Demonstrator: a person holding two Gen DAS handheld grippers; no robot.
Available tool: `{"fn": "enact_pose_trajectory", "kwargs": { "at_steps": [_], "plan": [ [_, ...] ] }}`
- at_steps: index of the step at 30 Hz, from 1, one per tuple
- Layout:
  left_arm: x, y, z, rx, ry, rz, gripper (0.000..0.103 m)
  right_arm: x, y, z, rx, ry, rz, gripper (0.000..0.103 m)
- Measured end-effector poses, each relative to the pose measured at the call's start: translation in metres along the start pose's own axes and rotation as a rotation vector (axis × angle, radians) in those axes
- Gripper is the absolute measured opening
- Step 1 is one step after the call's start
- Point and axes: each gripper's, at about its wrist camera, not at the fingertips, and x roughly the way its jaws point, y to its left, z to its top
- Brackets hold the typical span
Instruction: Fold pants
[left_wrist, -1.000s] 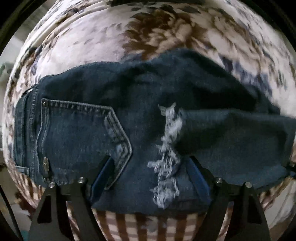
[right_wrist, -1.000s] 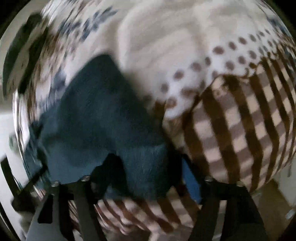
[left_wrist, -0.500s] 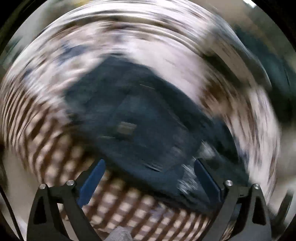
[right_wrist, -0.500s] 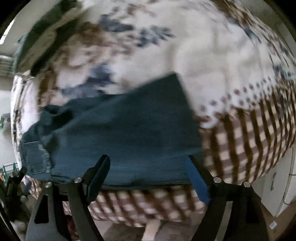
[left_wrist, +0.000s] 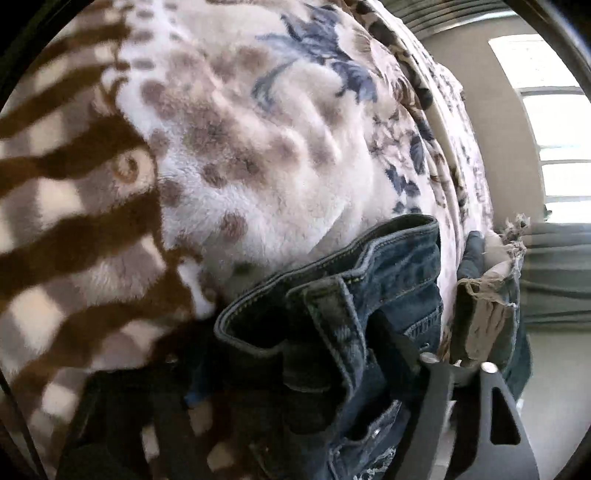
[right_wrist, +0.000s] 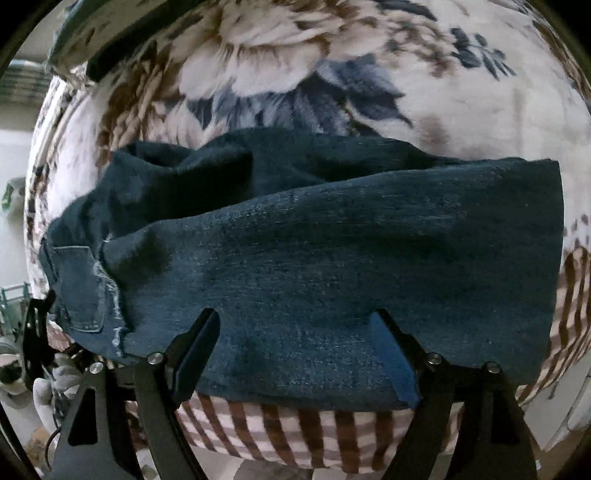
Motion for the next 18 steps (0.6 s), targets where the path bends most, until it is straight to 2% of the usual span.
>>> {"fn": "enact_pose_trajectory", "kwargs": {
  "at_steps": [4, 9, 11, 13, 14, 18],
  "plan": [
    [-0.006, 0.000, -0.005, 0.046, 0.005, -0.020, 0.082, 0.001, 0.003, 0.003, 0.001, 0.008, -0.006, 0.085],
    [0.006, -0.011, 0.005, 0.010, 0.018, 0.006, 0.081, 0.002, 0.000, 0.000, 0.018, 0.020, 0.000, 0.085],
    [0.006, -0.021, 0.005, 0.061, 0.008, 0.032, 0.055, 0.003, -0.002, 0.000, 0.024, 0.017, -0.001, 0.085],
    [0.000, -0.027, 0.002, 0.114, -0.011, 0.054, 0.040, 0.002, -0.002, -0.002, 0.030, 0.011, -0.006, 0.085],
    [-0.004, -0.029, 0.000, 0.127, -0.020, 0.060, 0.034, 0.001, -0.001, -0.004, 0.031, 0.008, -0.007, 0.085],
    [-0.027, -0.052, -0.013, 0.245, -0.071, 0.100, 0.026, 0.002, 0.005, -0.010, 0.031, -0.005, 0.006, 0.085]
  ]
}}
